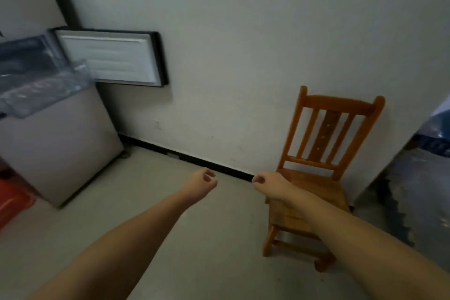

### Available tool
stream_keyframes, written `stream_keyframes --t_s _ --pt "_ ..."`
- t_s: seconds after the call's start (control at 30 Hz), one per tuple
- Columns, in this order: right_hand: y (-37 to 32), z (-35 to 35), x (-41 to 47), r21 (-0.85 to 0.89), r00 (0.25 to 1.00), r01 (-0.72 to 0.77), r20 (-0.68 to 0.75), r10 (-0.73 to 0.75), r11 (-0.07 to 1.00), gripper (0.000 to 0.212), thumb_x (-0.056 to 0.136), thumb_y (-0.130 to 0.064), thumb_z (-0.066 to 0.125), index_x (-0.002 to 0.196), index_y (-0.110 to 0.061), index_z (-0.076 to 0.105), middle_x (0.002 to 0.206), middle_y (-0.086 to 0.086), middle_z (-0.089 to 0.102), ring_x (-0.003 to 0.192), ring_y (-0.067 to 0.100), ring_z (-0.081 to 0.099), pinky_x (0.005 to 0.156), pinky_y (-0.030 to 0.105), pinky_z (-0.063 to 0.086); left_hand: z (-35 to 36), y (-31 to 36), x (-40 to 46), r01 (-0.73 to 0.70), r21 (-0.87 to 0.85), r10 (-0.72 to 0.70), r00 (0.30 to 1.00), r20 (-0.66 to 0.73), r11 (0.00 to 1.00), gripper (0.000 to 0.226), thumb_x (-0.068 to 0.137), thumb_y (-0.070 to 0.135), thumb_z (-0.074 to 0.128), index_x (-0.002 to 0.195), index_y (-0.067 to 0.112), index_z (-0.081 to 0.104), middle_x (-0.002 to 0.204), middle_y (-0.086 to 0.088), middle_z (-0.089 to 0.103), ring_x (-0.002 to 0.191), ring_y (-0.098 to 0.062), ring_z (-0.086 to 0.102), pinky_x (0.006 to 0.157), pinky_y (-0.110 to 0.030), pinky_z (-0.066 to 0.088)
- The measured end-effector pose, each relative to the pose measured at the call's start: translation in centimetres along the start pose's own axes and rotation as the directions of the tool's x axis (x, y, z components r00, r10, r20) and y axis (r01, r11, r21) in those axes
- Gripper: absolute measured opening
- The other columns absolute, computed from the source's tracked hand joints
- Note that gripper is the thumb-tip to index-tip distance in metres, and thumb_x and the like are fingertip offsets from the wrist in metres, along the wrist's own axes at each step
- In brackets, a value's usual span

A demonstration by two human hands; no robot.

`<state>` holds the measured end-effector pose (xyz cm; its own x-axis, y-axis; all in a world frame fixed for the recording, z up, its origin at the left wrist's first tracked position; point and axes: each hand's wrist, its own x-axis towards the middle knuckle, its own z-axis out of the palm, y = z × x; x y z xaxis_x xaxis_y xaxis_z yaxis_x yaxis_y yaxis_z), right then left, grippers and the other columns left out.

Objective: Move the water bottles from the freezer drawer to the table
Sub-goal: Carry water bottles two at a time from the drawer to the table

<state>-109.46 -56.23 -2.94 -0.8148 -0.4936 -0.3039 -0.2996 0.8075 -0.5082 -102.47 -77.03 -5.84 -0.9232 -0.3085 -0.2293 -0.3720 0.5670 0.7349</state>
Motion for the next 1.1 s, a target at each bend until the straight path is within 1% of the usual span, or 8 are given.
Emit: stream_keyframes --t_s 0.1,0.23,0.37,0.5,0.6,0.73,0.87,1.1 --pt "-3.2 -1.4 6.6 -0.068 0.996 0.089 0.027 -0.087 0.994 0.029 0.096 -0.018 0.049 0.114 -0.002 0.065 0.119 0.015 0.065 0.11 0.027 0.06 0.089 0.03 0.044 -3.5 -0.8 3.2 0.062 -0.023 -0.064 0.993 -0.097 0.998 0.029 0.09 0.02 0.059 0.117 0.008 0.06 0.096 -0.006 0.057 0.083 -0.02 0.056 0.073 -0.026 0.043" --pt "-7.8 -0.4 13.8 -0.08 0.973 0.207 0.122 -0.197 0.975 0.028 0.094 -0.018 0.051 0.114 -0.004 0.065 0.118 0.012 0.066 0.109 0.025 0.06 0.09 0.029 0.044 -7.6 -3.8 5.8 0.173 -0.051 -0.179 0.965 -0.192 0.984 0.025 0.09 0.017 0.057 0.114 0.01 0.06 0.093 -0.002 0.054 0.08 -0.017 0.052 0.061 -0.022 0.04" --pt "-12.5 2.1 20.3 -0.095 0.932 0.313 0.221 -0.287 0.945 0.026 0.091 -0.019 0.052 0.108 -0.005 0.066 0.111 0.011 0.066 0.106 0.026 0.061 0.088 0.03 0.046 -11.4 -7.7 9.0 0.25 -0.11 -0.27 0.928 -0.255 0.962 0.028 0.09 0.016 0.057 0.115 0.005 0.06 0.088 -0.002 0.053 0.079 -0.017 0.052 0.069 -0.023 0.039" --pt "-17.3 3.6 26.9 -0.087 0.907 0.363 0.259 -0.331 0.928 0.026 0.092 -0.02 0.052 0.108 -0.004 0.066 0.112 0.012 0.066 0.105 0.027 0.06 0.09 0.032 0.046 -15.7 -11.1 13.2 0.264 -0.132 -0.292 0.911 -0.29 0.955 0.022 0.091 0.016 0.056 0.111 0.009 0.061 0.09 -0.004 0.055 0.08 -0.017 0.052 0.062 -0.023 0.04" --pt "-21.3 3.8 32.5 -0.088 0.897 0.383 0.272 -0.347 0.92 0.027 0.093 -0.019 0.051 0.111 -0.004 0.065 0.115 0.011 0.066 0.106 0.025 0.06 0.09 0.029 0.045 -20.1 -13.3 18.2 0.246 -0.146 -0.282 0.895 -0.346 0.958 0.022 0.089 0.014 0.058 0.108 0.004 0.062 0.088 -0.006 0.056 0.08 -0.018 0.052 0.059 -0.019 0.038" --pt "-26.9 2.7 39.3 -0.097 0.908 0.372 0.246 -0.34 0.923 0.029 0.093 -0.018 0.05 0.11 0.001 0.064 0.114 0.016 0.066 0.107 0.028 0.06 0.092 0.032 0.045 -26.6 -14.8 23.6 0.211 -0.121 -0.241 0.9 -0.362 0.97 0.02 0.088 0.016 0.059 0.105 0.006 0.063 0.088 -0.003 0.059 0.083 -0.018 0.054 0.07 -0.024 0.041" --pt "-33.2 2.5 45.3 -0.052 0.914 0.378 0.182 -0.363 0.924 0.033 0.094 -0.018 0.049 0.11 0.008 0.062 0.114 0.022 0.064 0.107 0.032 0.059 0.093 0.038 0.045 -33.6 -17.3 27.9 0.202 -0.115 -0.231 0.89 -0.393 0.973 0.019 0.089 0.018 0.06 0.106 0.009 0.062 0.082 0.002 0.055 0.082 -0.015 0.053 0.073 -0.023 0.039" --pt "-40.6 4.9 52.4 -0.04 0.859 0.46 0.272 -0.433 0.887 0.029 0.095 -0.017 0.049 0.109 0.002 0.065 0.114 0.018 0.065 0.107 0.029 0.06 0.091 0.033 0.045 -39.7 -22.8 32.1 0.256 -0.195 -0.318 0.842 -0.436 0.947 0.008 0.087 0.016 0.063 0.095 0.015 0.06 0.07 0.006 0.05 0.074 -0.017 0.051 0.059 -0.022 0.04"
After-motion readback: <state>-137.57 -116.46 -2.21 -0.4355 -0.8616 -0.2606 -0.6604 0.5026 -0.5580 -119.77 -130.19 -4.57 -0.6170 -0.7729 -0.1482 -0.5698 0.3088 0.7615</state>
